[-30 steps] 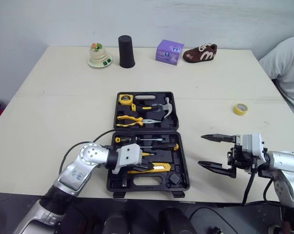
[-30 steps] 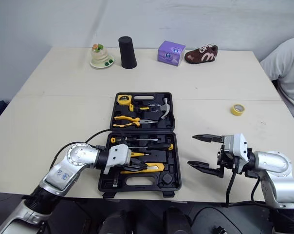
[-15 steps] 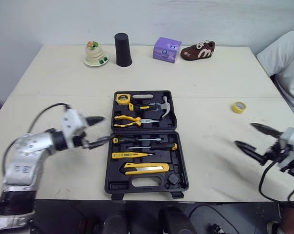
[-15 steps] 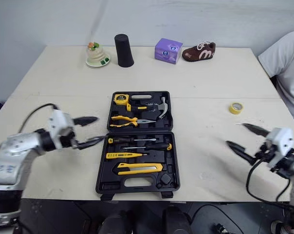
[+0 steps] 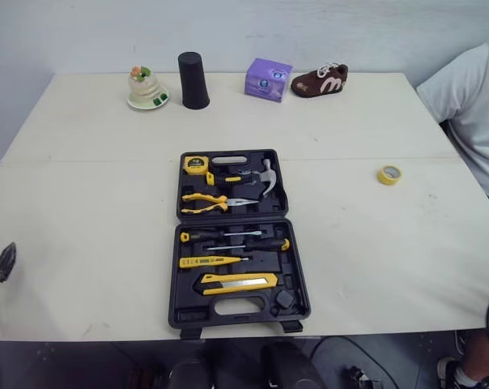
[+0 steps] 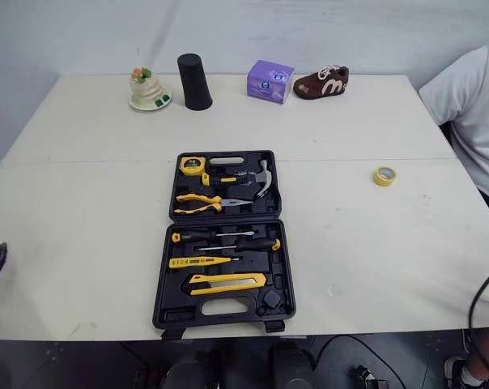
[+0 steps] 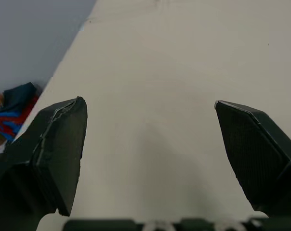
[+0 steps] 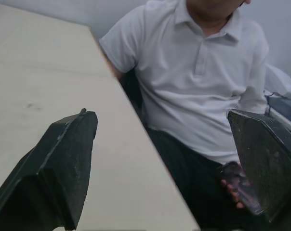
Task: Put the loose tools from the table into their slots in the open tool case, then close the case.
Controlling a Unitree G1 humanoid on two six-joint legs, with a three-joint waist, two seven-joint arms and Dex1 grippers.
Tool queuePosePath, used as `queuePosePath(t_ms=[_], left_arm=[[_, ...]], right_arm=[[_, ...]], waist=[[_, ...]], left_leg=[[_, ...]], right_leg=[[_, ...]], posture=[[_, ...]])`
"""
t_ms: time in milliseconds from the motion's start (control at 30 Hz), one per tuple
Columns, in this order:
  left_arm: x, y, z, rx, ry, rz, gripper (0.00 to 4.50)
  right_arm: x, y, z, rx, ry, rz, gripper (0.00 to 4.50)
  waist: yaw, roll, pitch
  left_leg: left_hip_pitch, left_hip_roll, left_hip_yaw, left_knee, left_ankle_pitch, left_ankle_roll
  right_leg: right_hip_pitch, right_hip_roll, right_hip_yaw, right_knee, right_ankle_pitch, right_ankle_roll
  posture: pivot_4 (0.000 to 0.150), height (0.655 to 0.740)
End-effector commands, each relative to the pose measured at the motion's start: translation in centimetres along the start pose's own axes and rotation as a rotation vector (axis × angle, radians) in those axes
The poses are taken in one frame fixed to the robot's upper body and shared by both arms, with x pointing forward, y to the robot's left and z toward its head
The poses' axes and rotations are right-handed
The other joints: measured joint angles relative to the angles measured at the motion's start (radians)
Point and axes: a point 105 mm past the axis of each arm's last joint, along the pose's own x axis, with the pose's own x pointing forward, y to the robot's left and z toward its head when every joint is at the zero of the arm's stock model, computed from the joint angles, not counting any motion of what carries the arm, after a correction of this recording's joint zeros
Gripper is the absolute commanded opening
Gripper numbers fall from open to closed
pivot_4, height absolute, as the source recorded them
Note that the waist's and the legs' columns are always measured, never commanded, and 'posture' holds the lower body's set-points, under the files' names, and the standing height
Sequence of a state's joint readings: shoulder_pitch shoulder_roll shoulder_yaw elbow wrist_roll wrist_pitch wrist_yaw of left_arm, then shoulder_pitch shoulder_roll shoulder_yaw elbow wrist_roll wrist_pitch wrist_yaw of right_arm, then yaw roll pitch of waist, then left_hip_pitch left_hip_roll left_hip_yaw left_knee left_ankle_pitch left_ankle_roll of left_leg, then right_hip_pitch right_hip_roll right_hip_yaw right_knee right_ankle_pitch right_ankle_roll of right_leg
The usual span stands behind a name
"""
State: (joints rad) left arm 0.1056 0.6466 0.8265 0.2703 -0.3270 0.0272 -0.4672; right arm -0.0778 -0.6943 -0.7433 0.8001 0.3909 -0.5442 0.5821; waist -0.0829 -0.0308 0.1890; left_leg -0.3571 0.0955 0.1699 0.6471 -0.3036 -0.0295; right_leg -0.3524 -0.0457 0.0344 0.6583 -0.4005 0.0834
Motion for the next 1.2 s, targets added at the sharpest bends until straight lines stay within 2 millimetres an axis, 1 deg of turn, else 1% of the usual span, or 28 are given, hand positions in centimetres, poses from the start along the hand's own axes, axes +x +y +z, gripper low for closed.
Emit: queuePosePath(t_ms=[33, 100, 233, 267, 333, 367, 400, 433, 467, 500, 567, 633, 667, 733, 767, 833, 933, 1033, 1100, 1167, 1200], left_arm=[[-0.6, -0.3, 2.2, 0.042, -0.055, -0.025, 4.43], [-0.8, -1.1, 2.2, 0.031, -0.055, -0.057, 4.43], [-0.1, -3.6, 3.4, 0.013, -0.1, -0.141, 4.43], [0.1, -4.4, 3.9, 0.014, -0.115, -0.168, 4.43], [1.1, -6.7, 5.7, 0.049, -0.151, -0.246, 4.43], [1.6, -8.6, 7.2, 0.052, -0.186, -0.33, 4.43], [1.9, -10.2, 8.6, 0.05, -0.212, -0.399, 4.43], [2.0, -11.2, 9.4, 0.046, -0.226, -0.442, 4.43], [1.9, -13.0, 10.9, 0.043, -0.26, -0.532, 4.43], [1.7, -14.6, 11.9, 0.029, -0.265, -0.624, 4.43], [0.5, -17.9, 13.7, 0.047, -0.301, -0.811, 4.43], [-0.4, -19.9, 15.3, 0.007, -0.338, -0.923, 4.43], [-0.9, -20.8, 16.2, -0.02, -0.369, -0.974, 4.43], [-2.5, -23.3, 18.9, -0.105, -0.45, -1.103, 4.43], [-3.3, -24.5, 19.8, -0.13, -0.469, -1.169, 4.43], [-4.1, -25.8, 20.7, -0.144, -0.474, -1.239, 4.43], [-4.6, -27.4, 21.7, -0.142, -0.492, -1.311, 4.43], [-4.9, -28.1, 21.6, -0.143, -0.48, -1.341, 4.43], [-5.2, -28.7, 21.0, -0.14, -0.456, -1.367, 4.43], [-5.9, -29.3, 20.4, -0.14, -0.425, -1.412, 4.43], [-6.3, -29.5, 20.7, -0.168, -0.43, -1.435, 4.43]], right_arm=[[0.2, -0.3, 0.9, -0.037, -0.033, -0.01, 4.5], [0.6, 0.3, 0.9, -0.024, -0.039, 0.005, 4.5], [1.7, 1.9, 1.6, 0.021, -0.076, 0.049, 4.5], [2.2, 2.0, 1.9, 0.085, -0.085, 0.032, 4.5], [3.7, 2.9, 3.0, 0.233, -0.097, 0.035, 4.5], [4.6, 4.0, 3.8, 0.287, -0.087, 0.087, 4.5], [5.3, 5.1, 4.9, 0.301, -0.085, 0.149, 4.5], [5.8, 5.9, 5.5, 0.305, -0.081, 0.189, 4.5], [6.7, 7.2, 6.9, 0.215, -0.086, 0.253, 4.5], [7.4, 8.7, 7.8, 0.116, -0.074, 0.326, 4.5], [8.8, 11.5, 8.3, 0.01, 0.028, 0.451, 4.5], [9.7, 13.1, 8.6, -0.047, 0.109, 0.536, 4.5], [10.0, 13.7, 9.1, -0.054, 0.113, 0.577, 4.5], [10.3, 14.8, 10.0, -0.093, 0.127, 0.696, 4.5], [10.3, 15.3, 9.9, -0.134, 0.169, 0.759, 4.5], [10.1, 15.8, 9.4, -0.188, 0.249, 0.847, 4.5], [10.6, 16.4, 9.7, -0.222, 0.365, 0.948, 4.5], [11.1, 16.4, 9.9, -0.267, 0.406, 0.99, 4.5], [11.6, 16.3, 9.6, -0.304, 0.454, 0.996, 4.5], [11.9, 16.5, 9.2, -0.317, 0.524, 1.025, 4.5], [11.7, 16.9, 9.2, -0.288, 0.545, 1.062, 4.5]], waist=[[-0.002, 0.0, 0.0], [-0.005, 0.0, 0.0], [-0.007, 0.0, 0.0], [-0.007, 0.0, 0.0], [-0.004, 0.0, 0.0], [-0.003, 0.001, 0.0], [0.0, 0.001, 0.0], [0.001, 0.001, 0.0], [0.002, 0.001, 0.0], [0.001, 0.001, 0.0], [-0.001, 0.002, 0.0], [-0.004, 0.002, 0.0], [-0.004, 0.002, 0.001], [0.0, 0.004, 0.002], [0.0, 0.004, 0.002], [0.004, 0.004, 0.002], [0.001, 0.005, 0.002], [-0.003, 0.005, 0.002], [-0.007, 0.005, 0.002], [-0.009, 0.006, 0.003], [-0.009, 0.006, 0.003]], left_leg=[[0.001, 0.0, 0.001, 0.0, 0.0, 0.0], [0.003, 0.0, 0.002, -0.001, 0.0, 0.0], [0.003, 0.0, 0.003, -0.001, 0.0, 0.0], [0.003, 0.0, 0.003, -0.001, 0.0, 0.0], [0.002, 0.001, 0.003, -0.001, 0.0, 0.0], [0.002, 0.001, 0.003, 0.0, 0.0, 0.0], [0.002, 0.001, 0.003, 0.0, 0.0, 0.0], [0.001, 0.0, 0.003, 0.0, 0.0, 0.0], [0.0, 0.0, 0.002, 0.001, 0.001, 0.0], [-0.001, 0.0, 0.003, 0.001, 0.001, 0.0], [-0.002, 0.0, 0.003, 0.001, 0.001, 0.0], [-0.002, 0.001, 0.005, 0.0, 0.002, -0.001], [-0.002, 0.001, 0.005, 0.0, 0.002, -0.001], [-0.004, 0.003, 0.005, 0.0, 0.002, -0.002], [-0.005, 0.003, 0.005, 0.001, 0.002, -0.002], [-0.012, 0.003, 0.004, 0.003, 0.002, -0.002], [-0.015, 0.003, 0.005, 0.003, 0.002, -0.001], [-0.015, 0.003, 0.006, 0.004, 0.002, -0.001], [-0.015, 0.004, 0.006, 0.005, 0.002, -0.001], [-0.015, 0.004, 0.006, 0.005, 0.002, -0.002], [-0.014, 0.004, 0.006, 0.006, 0.002, -0.002]], right_leg=[[0.0, 0.0, 0.001, 0.001, 0.001, 0.0], [0.001, 0.0, 0.002, 0.001, 0.001, 0.0], [0.001, 0.001, 0.003, 0.001, 0.001, 0.0], [0.001, 0.002, 0.003, 0.001, 0.001, 0.0], [0.0, 0.002, 0.003, 0.0, 0.001, 0.0], [0.0, 0.002, 0.003, 0.001, 0.001, 0.0], [0.0, 0.002, 0.004, 0.001, 0.001, 0.0], [-0.001, 0.002, 0.004, 0.002, 0.001, 0.0], [-0.002, 0.002, 0.004, 0.002, 0.002, 0.0], [-0.003, 0.002, 0.004, 0.002, 0.002, 0.001], [-0.005, 0.002, 0.004, 0.003, 0.002, 0.0], [-0.007, 0.002, 0.005, 0.002, 0.002, 0.0], [-0.007, 0.003, 0.006, 0.002, 0.002, 0.0], [-0.008, 0.005, 0.006, 0.001, 0.001, -0.001], [-0.01, 0.006, 0.006, 0.002, 0.001, -0.001], [-0.016, 0.006, 0.006, 0.003, 0.001, -0.001], [-0.019, 0.006, 0.007, 0.003, 0.001, -0.001], [-0.02, 0.007, 0.009, 0.005, 0.001, -0.001], [-0.021, 0.009, 0.01, 0.005, 0.001, -0.001], [-0.022, 0.01, 0.013, 0.006, 0.001, -0.001], [-0.022, 0.011, 0.014, 0.007, 0.001, -0.001]], posture=[[0.15, 0.74], [0.15, 0.74], [0.15, 0.74], [0.15, 0.74], [0.15, 0.74], [0.15, 0.74], [0.15, 0.74], [0.15, 0.74], [0.15, 0.74], [0.15, 0.74], [0.15, 0.74], [0.15, 0.74], [0.15, 0.74], [0.15, 0.74], [0.15, 0.74], [0.15, 0.74], [0.15, 0.74], [0.15, 0.74], [0.15, 0.74], [0.15, 0.74], [0.15, 0.74]])
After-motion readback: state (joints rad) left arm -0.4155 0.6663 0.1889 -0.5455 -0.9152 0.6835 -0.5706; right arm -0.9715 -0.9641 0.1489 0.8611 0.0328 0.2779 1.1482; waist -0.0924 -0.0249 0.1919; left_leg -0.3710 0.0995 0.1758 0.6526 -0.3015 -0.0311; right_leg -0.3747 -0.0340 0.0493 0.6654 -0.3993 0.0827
